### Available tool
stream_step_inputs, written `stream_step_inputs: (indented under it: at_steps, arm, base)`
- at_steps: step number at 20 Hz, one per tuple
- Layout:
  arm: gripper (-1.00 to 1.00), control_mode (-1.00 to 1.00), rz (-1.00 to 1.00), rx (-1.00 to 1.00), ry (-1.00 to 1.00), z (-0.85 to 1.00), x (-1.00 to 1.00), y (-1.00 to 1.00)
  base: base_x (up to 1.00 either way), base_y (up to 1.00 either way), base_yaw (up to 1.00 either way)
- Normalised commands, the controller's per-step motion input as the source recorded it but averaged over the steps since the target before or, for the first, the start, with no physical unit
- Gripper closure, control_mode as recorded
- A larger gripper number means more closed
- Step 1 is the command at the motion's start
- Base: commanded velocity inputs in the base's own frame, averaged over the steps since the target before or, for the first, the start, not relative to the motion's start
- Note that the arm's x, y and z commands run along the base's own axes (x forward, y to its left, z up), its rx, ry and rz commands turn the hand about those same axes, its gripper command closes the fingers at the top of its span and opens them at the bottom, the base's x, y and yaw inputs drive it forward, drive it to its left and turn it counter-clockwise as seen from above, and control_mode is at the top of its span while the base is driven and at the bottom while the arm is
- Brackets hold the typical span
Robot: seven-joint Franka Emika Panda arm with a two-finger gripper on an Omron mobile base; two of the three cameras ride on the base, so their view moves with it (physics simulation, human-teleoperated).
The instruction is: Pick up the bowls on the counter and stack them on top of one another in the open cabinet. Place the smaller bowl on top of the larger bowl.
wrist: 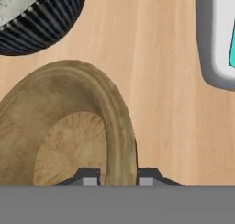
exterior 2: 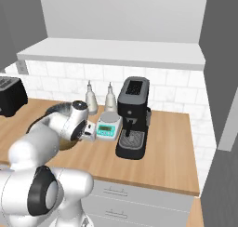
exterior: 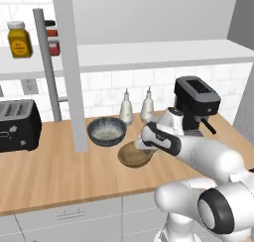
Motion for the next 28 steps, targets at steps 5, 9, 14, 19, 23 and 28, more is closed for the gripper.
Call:
stream_step_inputs:
  at_steps: [5,9,14,19,23,28]
  arm:
    - [1.00,-1.00,-0.09,0.02,-0.24,0.90,-0.11,0.31]
    - [1.00,-1.00,-0.17,0.01,-0.16,0.82,0.03,0.52]
    - [1.00,-1.00,-0.19,0.00,-0.08,0.54,0.33,0.48]
    - [1.00,-1.00,-0.19,0.00,0.00,0.14,0.73,0.17]
    - [1.00,-1.00,-0.10,0.00,0.00,0.00,0.58,0.00]
    - [1.00,-1.00,0.00,0.00,0.00,-0.01,0.03,0.00]
  base:
    - [0.00,0.00,0.00]
    - [0.00,0.00,0.00]
    - [0.00,0.00,0.00]
    - [0.00,0.00,0.00]
    - [0.00,0.00,0.00]
    - [0.00,0.00,0.00]
